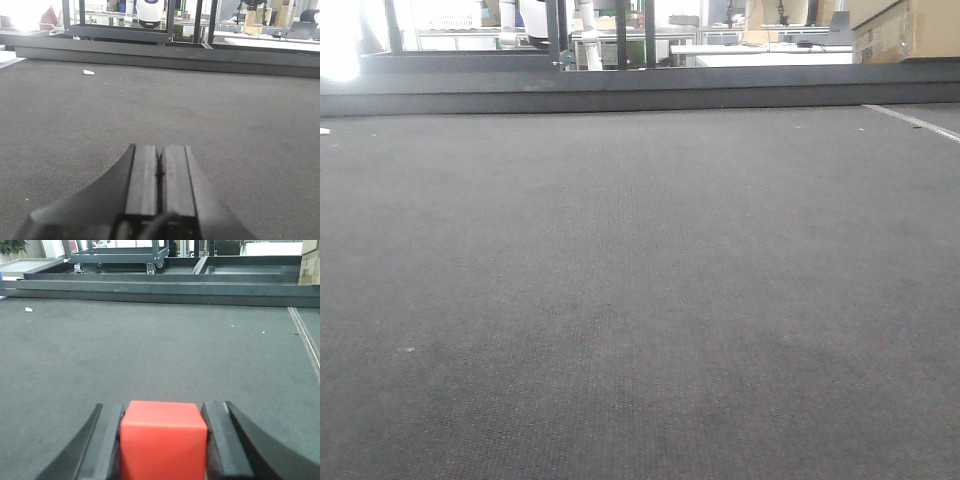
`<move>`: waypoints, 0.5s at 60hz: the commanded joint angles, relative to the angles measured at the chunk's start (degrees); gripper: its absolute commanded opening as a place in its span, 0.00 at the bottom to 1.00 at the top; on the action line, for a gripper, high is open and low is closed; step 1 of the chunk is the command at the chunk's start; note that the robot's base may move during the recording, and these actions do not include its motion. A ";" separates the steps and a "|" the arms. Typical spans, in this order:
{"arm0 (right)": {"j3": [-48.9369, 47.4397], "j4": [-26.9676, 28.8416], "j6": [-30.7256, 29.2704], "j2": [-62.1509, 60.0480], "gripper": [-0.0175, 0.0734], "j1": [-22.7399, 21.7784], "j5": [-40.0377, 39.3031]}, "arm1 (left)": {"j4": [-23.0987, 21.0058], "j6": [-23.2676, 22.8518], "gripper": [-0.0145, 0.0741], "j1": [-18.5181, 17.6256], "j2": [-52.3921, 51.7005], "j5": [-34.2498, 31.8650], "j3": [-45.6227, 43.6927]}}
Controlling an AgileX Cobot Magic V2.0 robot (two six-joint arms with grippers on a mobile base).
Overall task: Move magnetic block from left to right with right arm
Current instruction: 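Hold the red cube raised in the right gripper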
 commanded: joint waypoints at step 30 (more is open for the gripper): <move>-1.40 -1.31 -0.61 0.66 0.43 -0.38 -4.92 | 0.00 -0.25 0.03 0.13 -0.83 -5.15 0.59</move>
